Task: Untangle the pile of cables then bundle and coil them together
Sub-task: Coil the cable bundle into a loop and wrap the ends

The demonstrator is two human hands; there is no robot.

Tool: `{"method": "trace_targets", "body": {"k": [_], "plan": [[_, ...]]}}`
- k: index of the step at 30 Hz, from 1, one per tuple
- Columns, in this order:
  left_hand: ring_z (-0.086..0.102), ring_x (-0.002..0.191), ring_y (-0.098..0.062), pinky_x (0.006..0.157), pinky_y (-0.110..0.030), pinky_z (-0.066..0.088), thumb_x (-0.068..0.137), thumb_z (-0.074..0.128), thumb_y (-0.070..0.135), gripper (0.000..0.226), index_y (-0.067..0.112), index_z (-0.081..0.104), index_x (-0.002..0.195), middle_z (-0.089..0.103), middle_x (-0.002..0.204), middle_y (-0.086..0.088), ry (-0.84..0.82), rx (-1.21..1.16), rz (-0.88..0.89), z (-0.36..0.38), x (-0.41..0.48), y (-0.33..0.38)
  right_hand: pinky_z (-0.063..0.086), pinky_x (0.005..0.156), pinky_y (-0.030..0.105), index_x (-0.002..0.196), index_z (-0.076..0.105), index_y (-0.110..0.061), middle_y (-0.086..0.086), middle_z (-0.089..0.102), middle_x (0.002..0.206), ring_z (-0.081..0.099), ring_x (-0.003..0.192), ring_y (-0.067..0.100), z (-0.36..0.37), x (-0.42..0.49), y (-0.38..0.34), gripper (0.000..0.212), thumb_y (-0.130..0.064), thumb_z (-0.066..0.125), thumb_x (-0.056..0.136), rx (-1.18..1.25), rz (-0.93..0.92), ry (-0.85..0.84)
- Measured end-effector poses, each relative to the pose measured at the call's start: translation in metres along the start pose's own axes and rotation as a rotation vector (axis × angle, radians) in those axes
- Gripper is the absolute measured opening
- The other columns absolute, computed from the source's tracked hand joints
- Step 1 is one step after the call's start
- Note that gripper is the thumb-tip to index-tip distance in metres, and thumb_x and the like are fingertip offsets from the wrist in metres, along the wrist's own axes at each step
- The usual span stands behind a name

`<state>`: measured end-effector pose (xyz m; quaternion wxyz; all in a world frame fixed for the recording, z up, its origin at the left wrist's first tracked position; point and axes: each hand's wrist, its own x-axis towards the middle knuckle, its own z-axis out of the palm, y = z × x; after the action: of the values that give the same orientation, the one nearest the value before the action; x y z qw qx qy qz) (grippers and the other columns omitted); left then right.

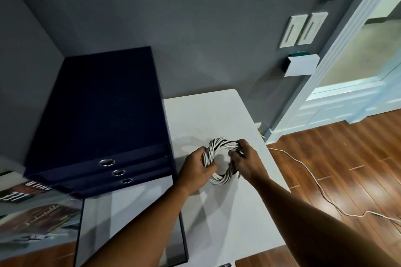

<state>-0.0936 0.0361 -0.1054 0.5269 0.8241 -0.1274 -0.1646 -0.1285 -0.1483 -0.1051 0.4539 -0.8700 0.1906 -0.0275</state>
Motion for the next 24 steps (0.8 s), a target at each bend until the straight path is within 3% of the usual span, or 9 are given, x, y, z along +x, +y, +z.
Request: {"method": "trace_targets", "body": {"k": [3,7,10,12,16,20,24], "plan": [[0.045,0.058,-0.009,0.056,-0.033,0.041,0.083,0.068,0.022,0.019,0.012,0.053,0.077,0.052,0.062,0.002,0.094,-0.082,0.027,-0.02,-0.036,0.004,0.048,0.059,0.034,0.079,0.048,-0.026,-0.008,0.06,0.064,0.059,0.063,0.013,0.008,-0.029,-0.03,0.013,-0.022,0.06,0.082,0.081,-0.025,0.009],[0.064,0.072,-0.011,0.067,-0.028,0.051,0.091,0.068,0.019,0.008,0.015,0.063,0.086,0.068,0.077,0.0,0.161,-0.154,0.082,-0.053,-0.082,-0.002,0.047,0.056,0.031,0.081,0.048,-0.022,-0.009,0.061,0.064,0.058,0.059,0.011,0.031,-0.069,-0.062,0.011,-0.018,0.058,0.084,0.098,-0.102,0.004],[0.064,0.074,-0.008,0.067,-0.023,0.05,0.091,0.069,0.027,0.009,0.02,0.063,0.09,0.069,0.08,0.007,0.21,-0.137,0.091,-0.081,-0.114,-0.025,0.044,0.047,0.025,0.085,0.049,-0.022,-0.006,0.063,0.064,0.062,0.054,0.007,0.055,-0.097,-0.08,0.01,-0.019,0.058,0.085,0.065,-0.15,-0.061],[0.062,0.072,-0.013,0.065,-0.028,0.049,0.091,0.068,0.036,0.018,0.02,0.06,0.091,0.067,0.079,0.003,0.268,-0.095,0.074,-0.099,-0.132,-0.043,0.047,0.048,0.025,0.091,0.049,-0.026,-0.005,0.065,0.067,0.064,0.057,0.008,0.074,-0.11,-0.088,0.011,-0.023,0.059,0.086,0.028,-0.197,-0.115],[0.061,0.067,-0.006,0.061,-0.02,0.047,0.094,0.068,0.028,0.011,0.023,0.059,0.091,0.066,0.077,0.008,0.405,-0.027,0.028,-0.128,-0.16,-0.077,0.04,0.054,0.007,0.106,0.047,-0.027,-0.009,0.065,0.083,0.062,0.069,0.011,0.111,-0.127,-0.1,0.022,-0.027,0.062,0.09,-0.063,-0.292,-0.194],[0.054,0.061,-0.002,0.058,-0.02,0.041,0.093,0.067,0.038,0.024,0.027,0.054,0.076,0.058,0.065,0.014,0.461,0.159,-0.08,-0.145,-0.172,-0.109,0.05,0.067,0.022,0.111,0.056,-0.021,0.0,0.07,0.098,0.067,0.083,0.018,0.144,-0.136,-0.105,0.021,-0.027,0.061,0.091,-0.165,-0.289,-0.238],[0.068,0.078,-0.018,0.071,-0.033,0.055,0.093,0.066,0.04,0.021,0.019,0.07,0.093,0.071,0.084,0.001,0.448,0.253,-0.167,-0.154,-0.17,-0.128,0.054,0.079,0.031,0.111,0.06,-0.014,0.008,0.069,0.106,0.066,0.092,0.025,0.172,-0.13,-0.105,0.021,-0.027,0.057,0.094,-0.329,-0.261,-0.274]]}}
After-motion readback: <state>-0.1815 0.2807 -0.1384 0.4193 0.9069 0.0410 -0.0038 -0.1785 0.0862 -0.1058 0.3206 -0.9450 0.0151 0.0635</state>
